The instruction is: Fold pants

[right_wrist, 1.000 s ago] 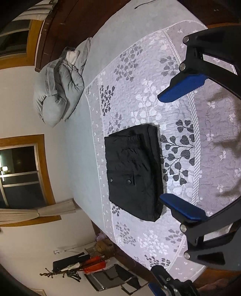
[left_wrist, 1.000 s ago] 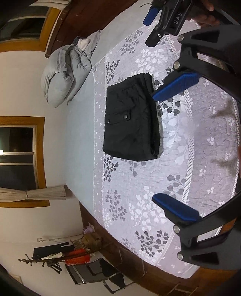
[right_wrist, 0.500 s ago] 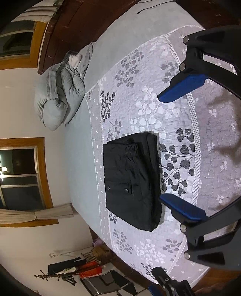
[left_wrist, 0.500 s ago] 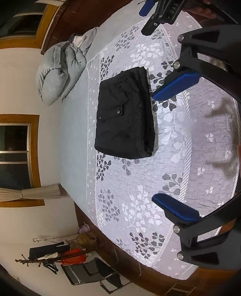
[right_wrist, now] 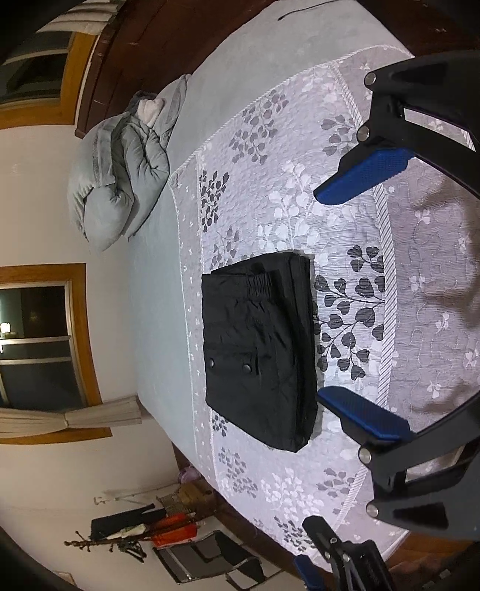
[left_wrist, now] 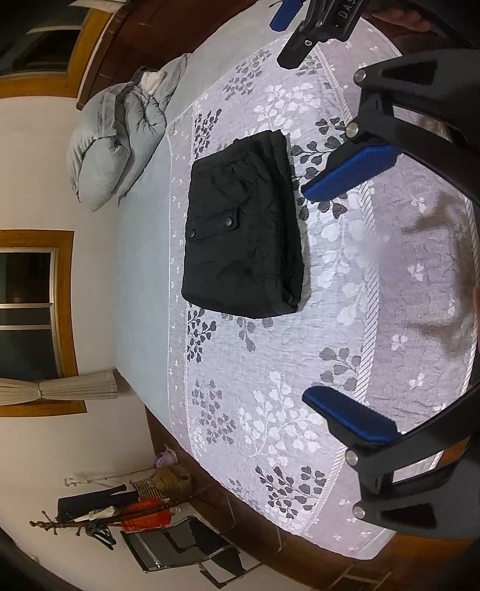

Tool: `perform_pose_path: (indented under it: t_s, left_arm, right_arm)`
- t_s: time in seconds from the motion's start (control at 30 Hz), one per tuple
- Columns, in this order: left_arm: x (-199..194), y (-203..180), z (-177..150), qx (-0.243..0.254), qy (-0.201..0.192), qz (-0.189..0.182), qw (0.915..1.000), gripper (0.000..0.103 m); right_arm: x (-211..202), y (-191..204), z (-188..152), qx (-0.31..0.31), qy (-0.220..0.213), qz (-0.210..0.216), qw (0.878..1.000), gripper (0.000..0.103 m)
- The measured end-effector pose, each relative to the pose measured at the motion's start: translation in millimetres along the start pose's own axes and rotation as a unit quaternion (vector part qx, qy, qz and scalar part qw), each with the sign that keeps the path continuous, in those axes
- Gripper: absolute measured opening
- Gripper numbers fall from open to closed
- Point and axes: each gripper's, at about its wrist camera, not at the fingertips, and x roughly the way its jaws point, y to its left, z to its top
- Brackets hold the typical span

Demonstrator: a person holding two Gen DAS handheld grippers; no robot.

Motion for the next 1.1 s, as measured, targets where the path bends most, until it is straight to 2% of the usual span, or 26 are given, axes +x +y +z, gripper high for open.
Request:
perform_pose_path:
  t_s: [1.1]
  left_arm:
    - [6.2,-5.8,-3.0,0.011,0.014,-0.007,0.9998,0.1]
  right_arm:
    - [-0.1,-0.3,-0.2,0.001,-0.001,0.0,1.0,0.099]
